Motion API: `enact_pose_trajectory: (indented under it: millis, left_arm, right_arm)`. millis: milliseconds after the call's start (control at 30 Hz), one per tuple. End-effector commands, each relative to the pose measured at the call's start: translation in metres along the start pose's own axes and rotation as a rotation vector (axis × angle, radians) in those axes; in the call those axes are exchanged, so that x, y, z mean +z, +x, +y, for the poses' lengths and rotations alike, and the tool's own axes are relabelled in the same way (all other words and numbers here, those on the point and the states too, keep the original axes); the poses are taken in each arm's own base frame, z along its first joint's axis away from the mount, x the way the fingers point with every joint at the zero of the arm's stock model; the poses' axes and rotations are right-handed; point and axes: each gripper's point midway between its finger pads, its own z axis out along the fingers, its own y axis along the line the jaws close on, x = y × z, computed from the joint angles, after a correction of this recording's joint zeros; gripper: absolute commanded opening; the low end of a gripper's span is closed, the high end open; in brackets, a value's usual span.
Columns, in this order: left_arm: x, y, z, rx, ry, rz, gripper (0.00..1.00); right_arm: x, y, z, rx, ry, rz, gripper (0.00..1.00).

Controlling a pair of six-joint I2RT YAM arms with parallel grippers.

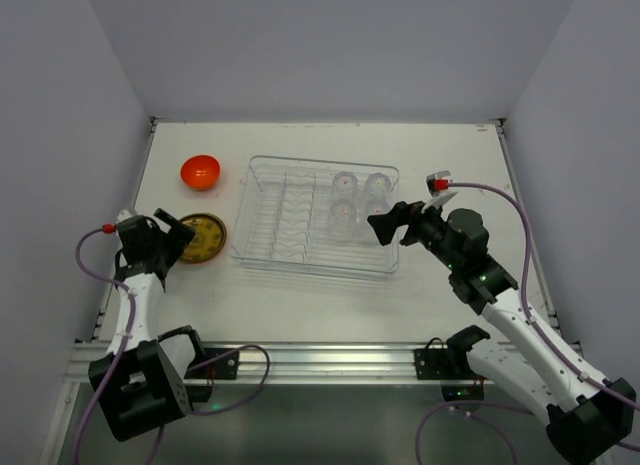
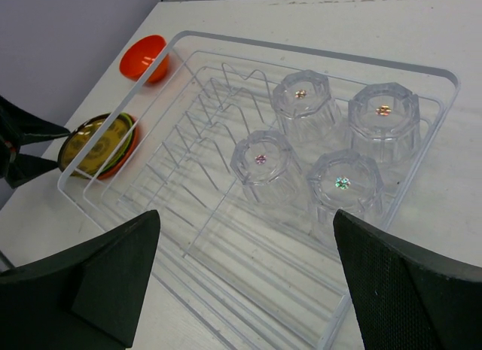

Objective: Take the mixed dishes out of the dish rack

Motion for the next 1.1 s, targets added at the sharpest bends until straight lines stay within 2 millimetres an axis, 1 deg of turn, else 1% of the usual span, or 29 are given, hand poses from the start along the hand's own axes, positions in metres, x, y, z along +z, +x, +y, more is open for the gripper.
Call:
enact_pose_trajectory:
  millis: [0,33,67,100,200,233,333,367,400,433,467,500,533,567,600,633,667,700,733,767,800,833,867,900,933,967,1000,1033,1067]
  left_arm:
    - [-0.017,-0.03,-0.009,0.057,0.0,-0.127,1.0]
    - [-0.022,-0.036,-0.012,0.066,0.001,-0.147,1.0]
    - [-0.023,-0.039,-0.013,0.074,-0.003,-0.152,1.0]
    - [-0.024,-0.038,-0.013,0.092,-0.008,-0.138,1.0]
    - [-0.02,-0.035,-0.016,0.112,-0.001,-0.095,1.0]
    - [-0.016,-0.032,-0.015,0.116,-0.004,-0.073,1.0]
    - [-0.019,-0.027,-0.023,0.14,0.031,-0.051,1.0]
    - [-0.026,-0.028,-0.035,0.168,0.073,-0.065,1.0]
    - [-0.033,-0.034,-0.048,0.204,0.108,-0.09,1.0]
    - [-0.044,-0.029,-0.071,0.259,0.171,-0.096,1.0]
    - [-0.051,-0.031,-0.084,0.296,0.187,-0.115,1.0]
    - [-0.065,-0.038,-0.105,0.324,0.217,-0.135,1.0]
    - [-0.073,-0.022,-0.129,0.383,0.267,-0.104,1.0]
    - [-0.08,-0.02,-0.14,0.413,0.267,-0.126,1.0]
    - [-0.092,-0.022,-0.159,0.438,0.298,-0.147,1.0]
    - [-0.101,0.003,-0.181,0.503,0.363,-0.108,1.0]
    - [-0.106,0.01,-0.193,0.537,0.379,-0.113,1.0]
    - [-0.11,0.021,-0.204,0.57,0.399,-0.096,1.0]
    - [-0.119,0.054,-0.232,0.65,0.46,-0.039,1.0]
    - [-0.118,0.067,-0.242,0.7,0.451,-0.044,1.0]
    - [-0.119,0.083,-0.253,0.746,0.456,-0.03,1.0]
    - [-0.112,0.127,-0.262,0.845,0.457,0.04,1.0]
    - [-0.118,0.134,-0.283,0.865,0.48,0.026,1.0]
    - [-0.116,0.148,-0.29,0.892,0.472,0.043,1.0]
    - [-0.104,0.178,-0.293,0.948,0.451,0.083,1.0]
    - [-0.107,0.182,-0.31,0.941,0.47,0.074,1.0]
    - [-0.104,0.191,-0.316,0.95,0.472,0.085,1.0]
    - [-0.089,0.212,-0.316,0.983,0.449,0.118,1.0]
    - [-0.091,0.217,-0.329,0.978,0.472,0.122,1.0]
  right_arm:
    - [0.001,-0.009,-0.013,0.012,0.082,-0.017,0.99]
    - [0.001,-0.008,-0.015,0.015,0.099,-0.012,0.99]
    - [0.001,-0.009,-0.018,0.024,0.119,-0.002,0.99]
    - [0.004,-0.009,-0.024,0.043,0.16,0.0,0.99]
    - [0.007,-0.006,-0.032,0.056,0.213,0.03,0.99]
    - [0.008,-0.005,-0.032,0.056,0.211,0.038,0.99]
    - [0.008,-0.006,-0.029,0.07,0.205,0.036,0.99]
    - [0.007,-0.008,-0.028,0.073,0.2,0.031,0.99]
    - [0.007,-0.009,-0.026,0.09,0.197,0.027,0.99]
    - [0.004,-0.012,-0.025,0.098,0.193,0.022,0.99]
    - [0.003,-0.014,-0.023,0.102,0.191,0.019,0.99]
    - [0.001,-0.016,-0.021,0.105,0.184,0.015,0.99]
    - [-0.001,-0.018,-0.02,0.105,0.18,0.008,0.99]
    - [-0.007,-0.022,-0.019,0.103,0.182,-0.006,0.99]
    - [-0.01,-0.024,-0.02,0.104,0.189,-0.012,0.99]
    - [-0.015,-0.026,-0.021,0.105,0.2,-0.022,0.99]
    - [-0.024,-0.027,-0.025,0.112,0.226,-0.038,0.99]
    - [-0.03,-0.028,-0.028,0.119,0.245,-0.049,0.99]
    - [-0.036,-0.023,-0.032,0.127,0.272,-0.038,0.99]
    - [-0.045,-0.027,-0.035,0.136,0.293,-0.067,0.99]
    - [-0.05,-0.026,-0.038,0.137,0.31,-0.072,0.99]
    - [-0.056,-0.026,-0.041,0.136,0.33,-0.08,0.99]
    - [-0.062,-0.022,-0.045,0.14,0.353,-0.071,0.99]
    - [-0.071,-0.026,-0.046,0.145,0.363,-0.101,0.99]
    - [-0.076,-0.026,-0.047,0.151,0.373,-0.109,0.99]
    - [-0.082,-0.022,-0.05,0.163,0.389,-0.104,0.99]
    - [-0.089,-0.026,-0.048,0.165,0.382,-0.128,0.99]
    - [-0.092,-0.023,-0.049,0.165,0.383,-0.122,0.99]
    - [-0.094,-0.021,-0.049,0.166,0.382,-0.12,0.99]
